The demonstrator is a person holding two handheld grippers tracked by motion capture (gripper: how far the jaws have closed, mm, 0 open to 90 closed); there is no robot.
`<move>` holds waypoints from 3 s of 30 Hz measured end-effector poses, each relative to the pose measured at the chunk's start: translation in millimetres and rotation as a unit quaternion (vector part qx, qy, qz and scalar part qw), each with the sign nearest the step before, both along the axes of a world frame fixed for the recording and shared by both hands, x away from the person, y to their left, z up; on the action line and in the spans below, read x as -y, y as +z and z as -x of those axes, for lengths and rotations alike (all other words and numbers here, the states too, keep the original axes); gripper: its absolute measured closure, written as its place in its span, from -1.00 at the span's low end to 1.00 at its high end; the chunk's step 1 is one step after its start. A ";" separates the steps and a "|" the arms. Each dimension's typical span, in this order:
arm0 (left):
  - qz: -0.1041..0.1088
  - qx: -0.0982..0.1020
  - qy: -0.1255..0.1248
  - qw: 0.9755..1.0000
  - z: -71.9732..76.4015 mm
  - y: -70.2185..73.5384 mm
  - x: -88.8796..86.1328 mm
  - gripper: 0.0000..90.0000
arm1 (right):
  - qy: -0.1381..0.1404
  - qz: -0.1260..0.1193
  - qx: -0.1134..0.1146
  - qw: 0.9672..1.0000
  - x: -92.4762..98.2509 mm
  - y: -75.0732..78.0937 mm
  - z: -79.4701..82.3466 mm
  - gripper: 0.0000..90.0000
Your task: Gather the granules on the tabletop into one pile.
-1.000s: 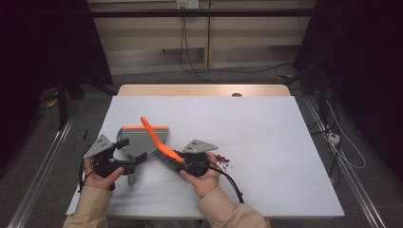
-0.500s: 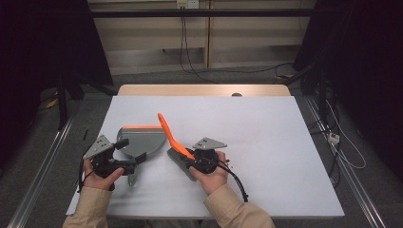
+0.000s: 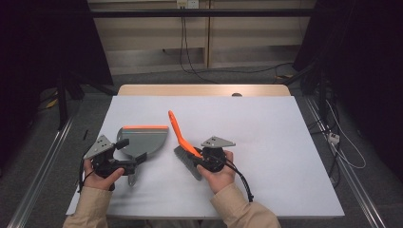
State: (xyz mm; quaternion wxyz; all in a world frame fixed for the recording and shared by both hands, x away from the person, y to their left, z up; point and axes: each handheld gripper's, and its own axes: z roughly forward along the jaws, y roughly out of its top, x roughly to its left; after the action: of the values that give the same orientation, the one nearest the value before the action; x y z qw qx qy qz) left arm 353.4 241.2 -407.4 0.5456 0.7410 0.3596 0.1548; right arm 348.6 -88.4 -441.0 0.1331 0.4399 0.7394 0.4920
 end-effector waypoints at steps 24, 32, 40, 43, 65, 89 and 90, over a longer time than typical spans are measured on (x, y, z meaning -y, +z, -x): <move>-0.008 0.001 -0.005 1.000 0.6 -0.3 4.4 -0.88 | -0.046 -0.003 -0.014 0.999 37.1 0.9 4.6 0.57; -0.008 0.000 -0.005 1.000 0.5 -0.4 4.6 -0.88 | -0.051 -0.002 -0.014 0.999 44.4 1.1 4.7 0.57; -0.007 0.000 -0.005 1.000 0.3 -0.7 5.2 -0.88 | -0.051 -0.018 -0.021 0.998 48.0 1.5 3.2 0.58; -0.009 -0.001 -0.006 1.000 -0.2 -1.0 5.5 -0.88 | -0.046 -0.021 -0.018 0.999 45.9 5.3 1.3 0.58; -0.009 -0.003 -0.005 1.000 -3.3 -2.5 4.1 -0.88 | -0.042 -0.002 -0.038 0.998 5.8 5.2 -52.7 0.58; -0.013 -0.003 -0.007 1.000 -2.2 -2.8 6.8 -0.88 | -0.053 -0.039 -0.013 0.998 48.1 23.6 -30.9 0.58; -0.013 -0.004 -0.006 1.000 -2.2 -2.9 6.8 -0.88 | -0.050 -0.036 -0.007 0.998 50.1 26.0 -32.8 0.58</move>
State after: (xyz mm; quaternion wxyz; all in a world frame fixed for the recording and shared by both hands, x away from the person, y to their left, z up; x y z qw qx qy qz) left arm 355.6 234.4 -410.3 0.5359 0.7506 0.3549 0.1533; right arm 381.3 -138.5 -415.0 0.1368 0.4839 0.6995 0.5078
